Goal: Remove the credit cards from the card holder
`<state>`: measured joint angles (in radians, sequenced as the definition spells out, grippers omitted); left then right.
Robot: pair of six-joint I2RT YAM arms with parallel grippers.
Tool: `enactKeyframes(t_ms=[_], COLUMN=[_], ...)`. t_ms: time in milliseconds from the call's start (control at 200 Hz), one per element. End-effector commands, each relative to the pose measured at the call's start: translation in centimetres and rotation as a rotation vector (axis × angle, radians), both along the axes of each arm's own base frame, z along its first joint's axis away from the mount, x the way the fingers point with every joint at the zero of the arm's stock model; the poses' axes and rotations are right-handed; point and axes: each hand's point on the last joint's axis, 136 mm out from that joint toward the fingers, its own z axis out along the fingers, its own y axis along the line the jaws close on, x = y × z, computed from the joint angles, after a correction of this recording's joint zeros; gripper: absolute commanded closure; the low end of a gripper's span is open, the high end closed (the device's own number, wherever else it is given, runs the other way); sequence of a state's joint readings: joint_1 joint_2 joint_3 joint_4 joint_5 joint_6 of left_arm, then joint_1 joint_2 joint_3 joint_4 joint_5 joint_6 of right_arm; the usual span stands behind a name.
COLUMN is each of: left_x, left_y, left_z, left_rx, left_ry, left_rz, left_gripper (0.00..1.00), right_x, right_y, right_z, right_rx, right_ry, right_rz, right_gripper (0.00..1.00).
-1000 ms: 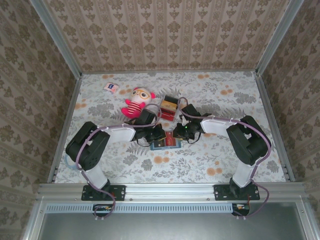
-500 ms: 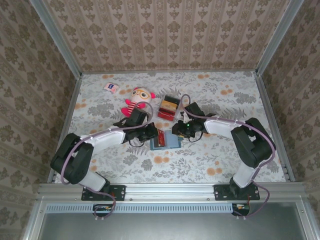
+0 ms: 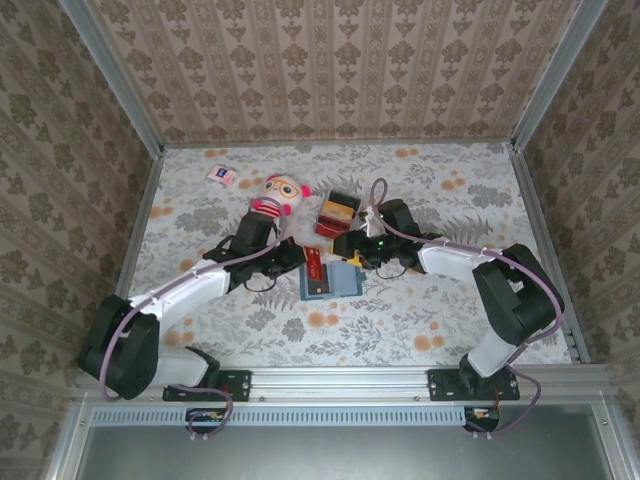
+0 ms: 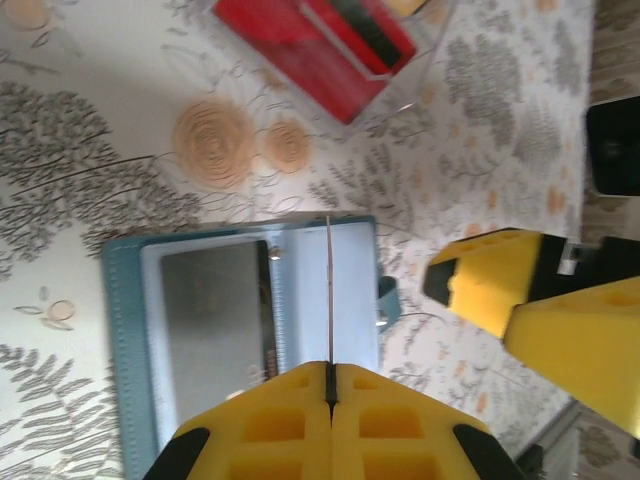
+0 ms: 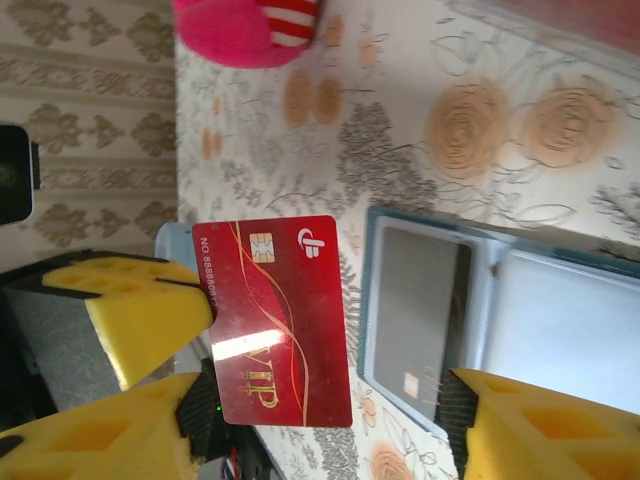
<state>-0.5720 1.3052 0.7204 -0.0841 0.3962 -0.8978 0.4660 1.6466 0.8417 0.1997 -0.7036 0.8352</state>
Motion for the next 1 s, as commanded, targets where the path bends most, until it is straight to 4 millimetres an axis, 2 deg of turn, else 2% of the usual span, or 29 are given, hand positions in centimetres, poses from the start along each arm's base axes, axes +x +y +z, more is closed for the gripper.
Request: enactKeyframes(t_ms=[0, 185, 340, 400, 930, 995], left_x=[0.5, 1.3, 1.6, 1.6, 1.5, 1.4], left_y=[-0.8, -1.1, -1.1, -1.0, 0.4, 1.0], left_z=[3.1, 6.3, 7.9, 8.1, 6.4, 5.7], left_rx=[-0.122, -0.248, -0.316, -0.327, -0.304, -0.251], left_ry=[-0.038, -0.068, -0.085, -0.083, -0.024, -0.009], left_rz=[0.001, 0.021, 0.031, 0.037, 0.086, 0.103], left_gripper=[1.0, 1.0, 1.0, 1.0, 1.0, 0.86], right_x=[0.1, 0.3, 0.5, 0.7, 1.4, 1.6], right_y=[1.2, 2.0, 2.5, 2.6, 2.4, 2.3], right_z=[2.6, 4.4, 6.0, 6.4, 6.7, 6.6], right_rx=[0.131, 0.216, 0.294, 0.317, 0.339, 0.317], right_ry=[-0.021, -0.007, -0.012, -0.018, -0.037, -0.061], right_rz=[0.041, 0.066, 0.074, 0.069, 0.032, 0.031], right_gripper=[0.31, 0.31, 0.38, 0.44, 0.93, 0.97])
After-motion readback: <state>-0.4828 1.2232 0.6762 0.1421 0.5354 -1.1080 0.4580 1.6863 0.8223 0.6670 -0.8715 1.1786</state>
